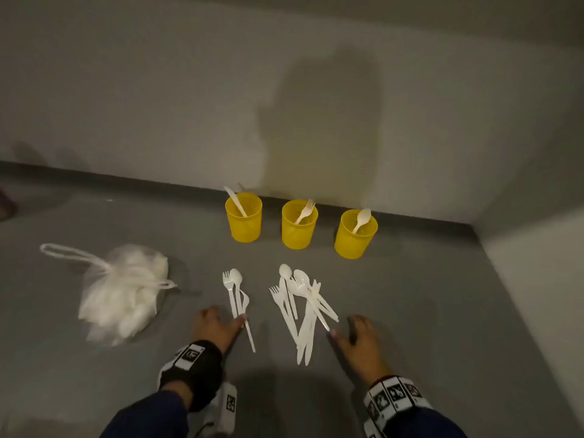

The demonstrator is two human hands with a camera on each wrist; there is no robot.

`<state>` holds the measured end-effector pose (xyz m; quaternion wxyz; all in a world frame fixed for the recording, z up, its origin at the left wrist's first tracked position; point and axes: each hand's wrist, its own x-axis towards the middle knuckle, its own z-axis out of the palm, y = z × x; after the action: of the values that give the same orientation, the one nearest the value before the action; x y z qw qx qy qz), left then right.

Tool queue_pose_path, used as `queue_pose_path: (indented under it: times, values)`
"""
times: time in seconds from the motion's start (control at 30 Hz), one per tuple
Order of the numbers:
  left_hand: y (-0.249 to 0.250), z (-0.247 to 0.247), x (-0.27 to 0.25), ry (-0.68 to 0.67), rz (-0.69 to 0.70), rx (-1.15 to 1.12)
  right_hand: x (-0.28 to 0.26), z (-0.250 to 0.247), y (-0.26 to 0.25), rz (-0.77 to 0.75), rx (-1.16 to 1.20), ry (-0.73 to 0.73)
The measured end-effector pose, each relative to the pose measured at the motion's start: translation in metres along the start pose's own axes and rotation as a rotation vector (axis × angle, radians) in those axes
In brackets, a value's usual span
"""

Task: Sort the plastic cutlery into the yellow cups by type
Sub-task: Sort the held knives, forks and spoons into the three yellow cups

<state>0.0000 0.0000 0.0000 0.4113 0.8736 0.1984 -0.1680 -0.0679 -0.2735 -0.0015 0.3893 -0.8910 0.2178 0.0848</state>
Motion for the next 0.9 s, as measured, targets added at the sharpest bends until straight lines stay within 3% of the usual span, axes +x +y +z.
queue_pose_path:
  times: [0.13, 0.23, 0.57, 0.67, 0.9]
  values:
    - [0.025, 0.011, 0.006, 0.056, -0.030, 0.048, 0.038, -0.002, -0.023, -0.059, -0.245, -0.065]
    - [0.032, 0.022, 0.005, 0.017, -0.021, 0.077, 0.049, 0.007, -0.039, -0.070, -0.378, -0.113]
    - [0.057, 0.054, 0.001, -0.207, 0.123, 0.277, 0.042, 0.057, -0.068, -0.008, -0.118, -0.198]
    - [0.069, 0.057, 0.001, -0.277, 0.180, 0.373, 0.042, 0.069, -0.074, -0.001, -0.051, -0.188]
    - [0.075, 0.059, 0.006, -0.428, 0.255, 0.358, 0.045, 0.084, -0.087, 0.108, 0.043, -0.132]
